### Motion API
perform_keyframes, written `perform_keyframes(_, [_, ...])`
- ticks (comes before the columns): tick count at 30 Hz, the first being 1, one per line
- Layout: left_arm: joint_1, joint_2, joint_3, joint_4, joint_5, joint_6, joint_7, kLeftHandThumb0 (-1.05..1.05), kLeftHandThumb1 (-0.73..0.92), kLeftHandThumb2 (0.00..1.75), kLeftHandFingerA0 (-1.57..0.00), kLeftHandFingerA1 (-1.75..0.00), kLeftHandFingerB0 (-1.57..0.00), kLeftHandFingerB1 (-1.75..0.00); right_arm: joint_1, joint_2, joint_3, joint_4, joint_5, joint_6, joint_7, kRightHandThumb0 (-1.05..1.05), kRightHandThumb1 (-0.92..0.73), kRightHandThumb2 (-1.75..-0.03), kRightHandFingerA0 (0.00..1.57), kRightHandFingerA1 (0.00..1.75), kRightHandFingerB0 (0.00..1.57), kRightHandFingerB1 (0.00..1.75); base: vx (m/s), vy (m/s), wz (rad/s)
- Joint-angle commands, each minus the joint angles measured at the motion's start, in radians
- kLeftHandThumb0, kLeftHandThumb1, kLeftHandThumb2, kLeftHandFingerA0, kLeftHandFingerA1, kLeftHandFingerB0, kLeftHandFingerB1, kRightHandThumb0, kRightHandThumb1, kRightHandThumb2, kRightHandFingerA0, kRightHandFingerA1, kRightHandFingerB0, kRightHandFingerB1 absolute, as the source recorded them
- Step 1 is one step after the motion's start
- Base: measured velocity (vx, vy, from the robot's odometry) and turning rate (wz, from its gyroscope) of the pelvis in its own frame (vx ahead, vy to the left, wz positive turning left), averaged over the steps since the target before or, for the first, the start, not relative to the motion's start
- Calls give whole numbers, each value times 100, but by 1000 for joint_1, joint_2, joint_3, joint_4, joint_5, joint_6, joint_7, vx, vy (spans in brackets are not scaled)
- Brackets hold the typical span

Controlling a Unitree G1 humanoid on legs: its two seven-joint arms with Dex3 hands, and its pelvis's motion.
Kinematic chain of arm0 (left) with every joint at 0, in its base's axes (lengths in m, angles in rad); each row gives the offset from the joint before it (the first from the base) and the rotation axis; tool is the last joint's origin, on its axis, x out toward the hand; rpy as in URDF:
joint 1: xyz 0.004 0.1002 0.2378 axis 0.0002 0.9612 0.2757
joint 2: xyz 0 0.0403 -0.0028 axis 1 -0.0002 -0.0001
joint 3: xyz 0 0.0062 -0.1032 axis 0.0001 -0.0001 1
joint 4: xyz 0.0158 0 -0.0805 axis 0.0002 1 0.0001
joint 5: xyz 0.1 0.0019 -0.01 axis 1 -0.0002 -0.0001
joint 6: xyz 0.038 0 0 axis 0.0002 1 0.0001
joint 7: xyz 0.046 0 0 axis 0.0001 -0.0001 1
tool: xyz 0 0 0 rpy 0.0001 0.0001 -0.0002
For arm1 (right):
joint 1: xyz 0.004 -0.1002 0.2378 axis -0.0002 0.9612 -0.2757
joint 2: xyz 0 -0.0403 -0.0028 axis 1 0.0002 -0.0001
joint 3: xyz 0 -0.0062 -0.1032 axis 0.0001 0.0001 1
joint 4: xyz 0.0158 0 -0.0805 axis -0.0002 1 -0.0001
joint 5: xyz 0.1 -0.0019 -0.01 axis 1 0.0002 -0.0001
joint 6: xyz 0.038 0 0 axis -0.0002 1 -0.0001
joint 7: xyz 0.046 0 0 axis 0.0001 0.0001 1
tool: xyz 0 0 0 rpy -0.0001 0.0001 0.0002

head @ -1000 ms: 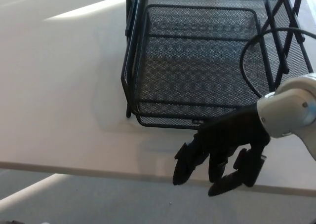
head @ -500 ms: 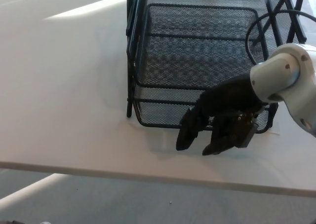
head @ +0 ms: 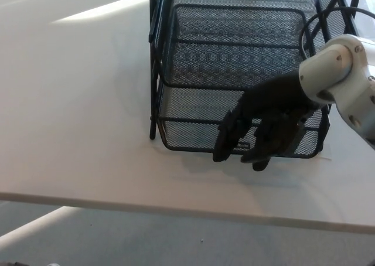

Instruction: A balck drawer is kept on the middle of the table and the robot uses its right hand to push it back away from the robot

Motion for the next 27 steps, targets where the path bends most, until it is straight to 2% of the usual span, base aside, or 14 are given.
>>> perform_keyframes(1, [7, 8, 4, 7, 10, -9, 1, -55, 74, 62, -51, -39, -34, -33, 26, -6, -10, -33, -19, -28, 9, -51, -79, -63, 53, 42, 38, 35, 0, 0, 0])
perform_keyframes(4, [7, 9, 3, 9, 13, -9, 4, -56, 74, 62, -51, -39, -33, -33, 81, -39, 3, -161, -26, -26, 28, -53, -76, -64, 47, 41, 34, 34, 0, 0, 0])
perform_keyframes(11, [6, 7, 5, 5, 8, -6, -3, -57, 71, 63, -49, -40, -33, -33, 212, -136, 10, -556, -9, 67, 97, -50, -77, -64, 49, 41, 34, 33, 0, 0, 0])
perform_keyframes(12, [4, 8, 3, 6, 10, -8, -1, -55, 74, 62, -51, -39, -34, -33, 251, -167, -11, -652, 10, 78, 105, -51, -77, -64, 47, 41, 33, 33, 0, 0, 0])
perform_keyframes(14, [3, 10, 0, 7, 14, -7, 0, -56, 75, 63, -51, -39, -33, -33, 280, -191, -34, -716, 30, 82, 110, -51, -78, -64, 48, 41, 33, 33, 0, 0, 0])
perform_keyframes(21, [4, 14, -1, 9, 15, -10, 1, -57, 72, 63, -49, -39, -31, -33, 363, -287, -140, -833, 98, 93, 133, -51, -80, -65, 45, 38, 30, 32, 0, 0, 0])
perform_keyframes(27, [0, 10, 2, 7, 10, -5, -8, -55, 74, 62, -50, -39, -34, -33, 506, -347, -221, -791, 111, 28, 83, -55, -84, -65, 50, 40, 34, 33, 0, 0, 0])
